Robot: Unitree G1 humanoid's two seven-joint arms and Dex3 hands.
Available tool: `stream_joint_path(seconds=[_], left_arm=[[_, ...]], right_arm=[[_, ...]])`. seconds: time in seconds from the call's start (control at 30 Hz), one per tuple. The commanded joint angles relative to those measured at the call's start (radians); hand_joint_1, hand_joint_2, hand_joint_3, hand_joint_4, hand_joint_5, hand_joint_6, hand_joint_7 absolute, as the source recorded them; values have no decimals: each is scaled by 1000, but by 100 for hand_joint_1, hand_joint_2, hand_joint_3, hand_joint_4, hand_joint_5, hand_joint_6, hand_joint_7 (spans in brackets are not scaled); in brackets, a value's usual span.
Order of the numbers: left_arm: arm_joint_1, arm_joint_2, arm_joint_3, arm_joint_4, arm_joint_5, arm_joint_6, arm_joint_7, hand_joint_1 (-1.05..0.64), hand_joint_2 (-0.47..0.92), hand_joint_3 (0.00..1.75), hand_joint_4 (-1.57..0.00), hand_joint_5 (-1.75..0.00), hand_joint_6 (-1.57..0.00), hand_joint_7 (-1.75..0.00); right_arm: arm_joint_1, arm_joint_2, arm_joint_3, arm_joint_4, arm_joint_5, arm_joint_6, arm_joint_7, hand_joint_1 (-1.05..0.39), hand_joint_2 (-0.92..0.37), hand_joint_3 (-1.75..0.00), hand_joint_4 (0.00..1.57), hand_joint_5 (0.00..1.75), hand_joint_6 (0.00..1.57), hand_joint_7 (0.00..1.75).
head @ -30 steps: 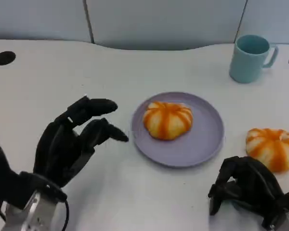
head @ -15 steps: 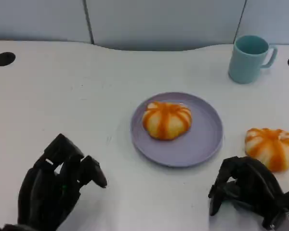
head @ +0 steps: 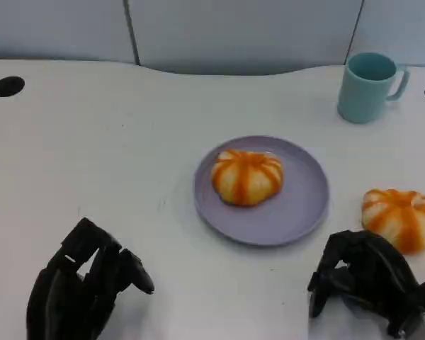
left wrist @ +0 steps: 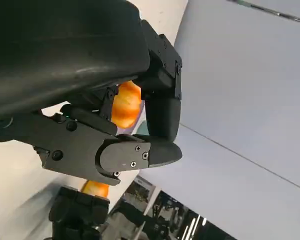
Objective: Grasp the bread from the table and place it into the plate.
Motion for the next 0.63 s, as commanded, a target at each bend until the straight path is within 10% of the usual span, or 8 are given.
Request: stream_joint_path(seconds=[0.03, 0.63], left_arm=[[-18, 11, 16, 60, 32, -68, -8, -47, 92, 43, -73, -175, -44, -175], [-37, 22, 13, 119, 37, -78, -14, -48, 92, 40, -74, -175, -45, -175]], right_arm=[[6, -28, -15, 33, 0, 14, 3, -105, -53, 0, 157, 71, 157, 49], [-6, -39, -18, 56, 5, 17, 13, -105, -52, 0, 157, 71, 157, 49]])
